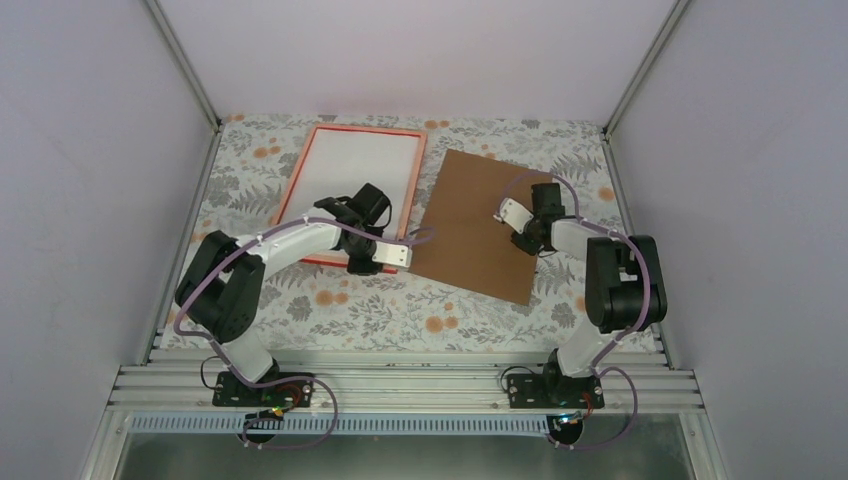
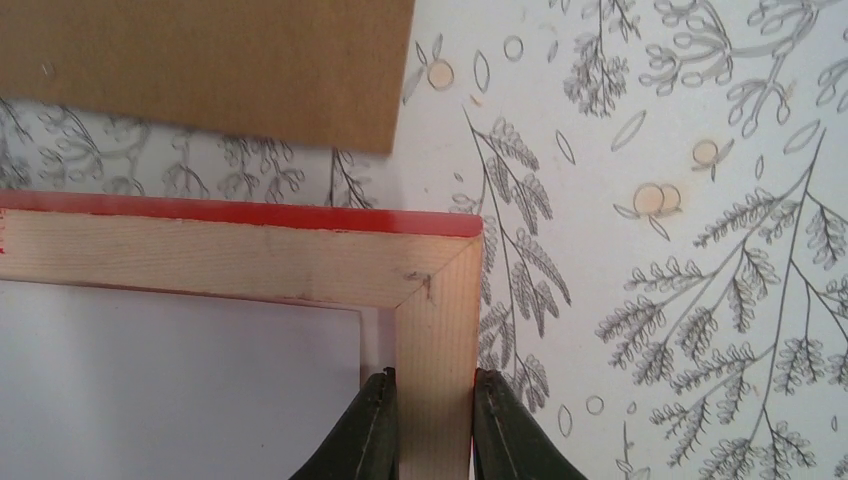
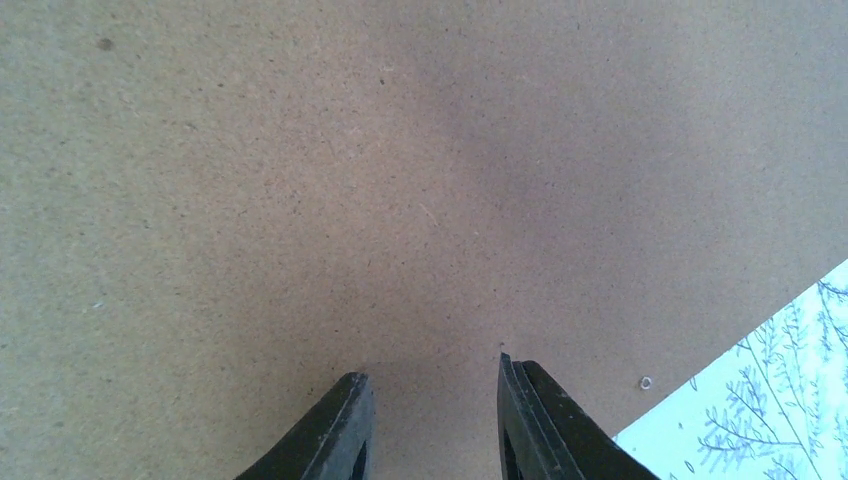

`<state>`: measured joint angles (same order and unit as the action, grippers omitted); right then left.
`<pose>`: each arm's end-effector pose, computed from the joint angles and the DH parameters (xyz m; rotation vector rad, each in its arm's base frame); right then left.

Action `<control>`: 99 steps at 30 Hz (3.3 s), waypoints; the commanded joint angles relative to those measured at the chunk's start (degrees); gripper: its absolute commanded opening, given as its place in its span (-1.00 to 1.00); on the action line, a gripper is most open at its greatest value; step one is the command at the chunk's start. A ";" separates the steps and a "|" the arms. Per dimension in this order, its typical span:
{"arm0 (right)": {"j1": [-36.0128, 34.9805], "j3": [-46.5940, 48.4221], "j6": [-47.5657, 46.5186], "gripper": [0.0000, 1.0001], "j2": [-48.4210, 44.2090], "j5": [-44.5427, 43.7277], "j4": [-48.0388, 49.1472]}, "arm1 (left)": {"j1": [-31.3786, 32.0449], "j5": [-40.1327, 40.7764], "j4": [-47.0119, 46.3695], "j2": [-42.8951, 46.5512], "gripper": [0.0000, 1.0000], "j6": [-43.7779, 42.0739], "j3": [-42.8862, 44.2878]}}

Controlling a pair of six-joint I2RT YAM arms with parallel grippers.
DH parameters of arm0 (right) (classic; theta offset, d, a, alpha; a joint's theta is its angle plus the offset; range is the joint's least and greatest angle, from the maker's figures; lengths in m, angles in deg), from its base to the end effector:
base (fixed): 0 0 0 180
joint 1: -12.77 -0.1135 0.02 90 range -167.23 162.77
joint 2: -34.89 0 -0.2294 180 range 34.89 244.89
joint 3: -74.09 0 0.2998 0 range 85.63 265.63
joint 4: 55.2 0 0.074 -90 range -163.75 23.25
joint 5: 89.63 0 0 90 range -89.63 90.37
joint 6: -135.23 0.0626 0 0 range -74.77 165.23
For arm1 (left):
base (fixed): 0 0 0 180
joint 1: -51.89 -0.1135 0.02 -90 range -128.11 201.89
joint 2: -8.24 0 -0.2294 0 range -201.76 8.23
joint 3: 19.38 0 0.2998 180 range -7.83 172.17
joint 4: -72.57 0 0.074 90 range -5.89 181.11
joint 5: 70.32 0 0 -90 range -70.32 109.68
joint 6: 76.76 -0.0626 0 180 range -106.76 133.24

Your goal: Put the photo into the frame

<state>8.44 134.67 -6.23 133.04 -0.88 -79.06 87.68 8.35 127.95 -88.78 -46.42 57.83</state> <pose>0.3546 0.0255 0.0378 -1.2460 2.3697 -0.2993 0.2886 -0.2233 0.1087 2.1274 1.8846 -0.1994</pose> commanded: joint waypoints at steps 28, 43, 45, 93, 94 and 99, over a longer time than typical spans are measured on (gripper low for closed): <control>6.36 10.18 -5.00 0.05 -2.23 14.78 -26.62 | -0.90 -7.64 -4.27 4.05 0.93 24.50 3.03; 25.30 18.38 30.11 0.78 -1.82 31.96 -34.84 | -0.98 -13.39 -11.48 -17.88 1.00 50.48 29.49; 28.07 17.53 33.56 0.77 -0.16 34.54 -34.81 | -0.99 -13.05 -11.48 -20.55 1.00 53.56 31.09; 26.14 13.57 46.96 0.36 23.09 60.46 -23.95 | -2.35 -44.29 -24.75 -24.92 0.56 66.17 29.91; 25.44 13.62 46.86 0.36 22.94 60.69 -23.77 | -2.57 -43.97 -24.52 -23.90 0.57 66.09 29.10; 21.07 13.95 47.11 0.36 22.39 62.79 -22.51 | -5.39 -40.21 -24.05 -17.10 0.56 65.81 20.68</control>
<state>37.57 150.87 41.53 152.16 63.42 -100.02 81.36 -23.28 109.26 -112.21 19.89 83.01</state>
